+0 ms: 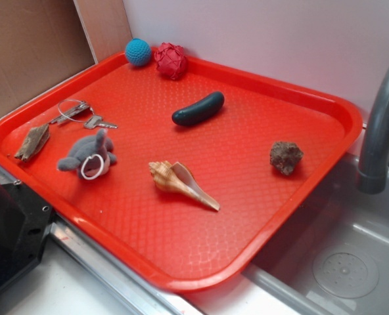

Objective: Grab the shell.

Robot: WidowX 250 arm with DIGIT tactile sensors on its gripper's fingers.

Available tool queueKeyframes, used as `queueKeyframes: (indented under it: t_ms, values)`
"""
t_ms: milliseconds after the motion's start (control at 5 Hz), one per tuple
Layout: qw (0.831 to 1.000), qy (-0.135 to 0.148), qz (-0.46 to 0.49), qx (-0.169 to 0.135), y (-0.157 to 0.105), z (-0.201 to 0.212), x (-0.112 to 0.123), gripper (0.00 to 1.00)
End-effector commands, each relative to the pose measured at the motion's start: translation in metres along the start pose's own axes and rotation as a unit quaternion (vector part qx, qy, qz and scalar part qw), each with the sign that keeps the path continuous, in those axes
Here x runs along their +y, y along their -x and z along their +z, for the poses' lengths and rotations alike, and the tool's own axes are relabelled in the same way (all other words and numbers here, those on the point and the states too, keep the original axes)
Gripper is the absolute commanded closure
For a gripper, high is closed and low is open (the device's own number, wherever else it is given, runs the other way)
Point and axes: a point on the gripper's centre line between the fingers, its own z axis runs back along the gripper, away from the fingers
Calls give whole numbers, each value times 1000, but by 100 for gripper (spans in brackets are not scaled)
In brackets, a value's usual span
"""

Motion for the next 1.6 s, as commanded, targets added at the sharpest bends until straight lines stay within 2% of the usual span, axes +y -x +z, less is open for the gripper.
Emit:
queueKeyframes:
  t_ms: [0,200,400,600,800,1000,1400]
  values:
    - [1000,0,0,0,0,0,0,0]
    - [992,-7,-126,17,-39,-55,-20,0]
    - [970,-10,-242,18,-47,-108,-50,0]
    - [933,-3,-361,5,-48,-140,-67,0]
    - [896,26,-443,-15,-36,-150,-66,0]
    - [892,24,-451,0,-12,-161,-64,0]
    - [882,0,-470,0,-7,-190,-81,0]
